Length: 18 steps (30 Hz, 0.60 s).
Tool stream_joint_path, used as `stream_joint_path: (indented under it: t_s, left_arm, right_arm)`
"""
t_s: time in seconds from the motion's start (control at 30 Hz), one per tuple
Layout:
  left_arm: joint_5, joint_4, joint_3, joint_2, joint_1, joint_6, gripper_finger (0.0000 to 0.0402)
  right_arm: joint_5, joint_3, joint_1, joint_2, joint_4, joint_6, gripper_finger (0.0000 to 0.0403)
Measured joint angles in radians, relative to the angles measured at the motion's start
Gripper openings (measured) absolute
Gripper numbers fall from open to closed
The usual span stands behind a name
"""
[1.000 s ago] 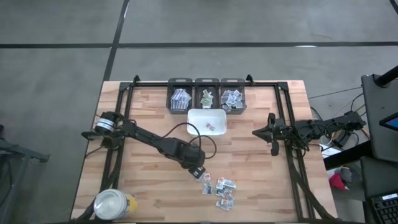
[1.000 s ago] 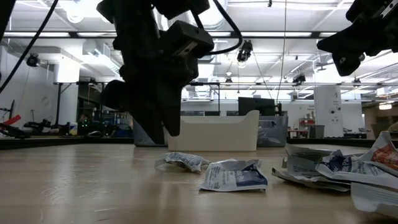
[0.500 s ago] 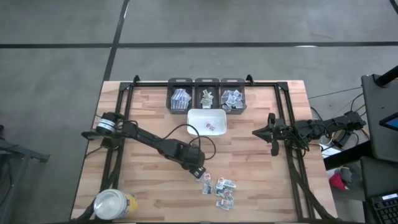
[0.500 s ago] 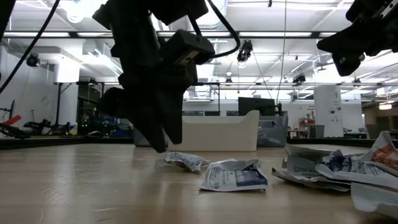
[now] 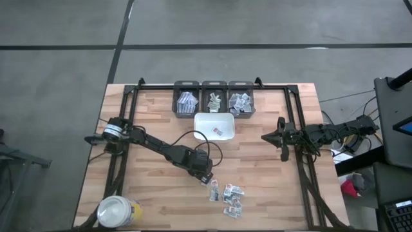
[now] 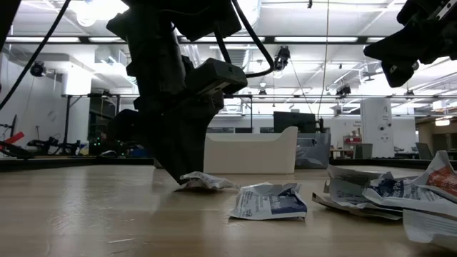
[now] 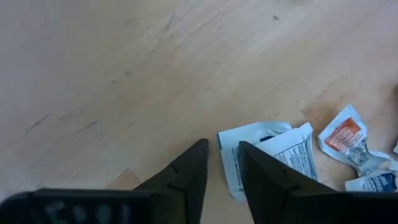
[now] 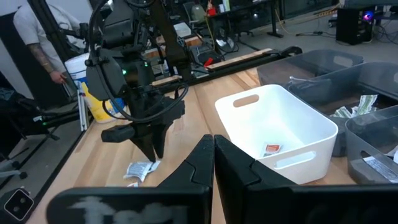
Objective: Pick & Place First Aid Supplies
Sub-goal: Put the white alcohol pad into the right black bin
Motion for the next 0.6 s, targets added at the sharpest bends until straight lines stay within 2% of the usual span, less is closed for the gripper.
stream_joint_path:
  t_s: [0.33, 0.6]
  left_arm:
    - [-0.033, -0.042, -0.001, 0.002, 0.002, 0.044, 0.0014]
    - [-0.056, -0.058, -0.001, 0.003, 0.005, 0.091, 0.0002]
  right_arm:
    - [0.0, 0.0, 0.0, 0.0, 0.0, 0.0, 0.0011]
    - [0.0, 0.0, 0.0, 0.0, 0.002, 0.0, 0.0011]
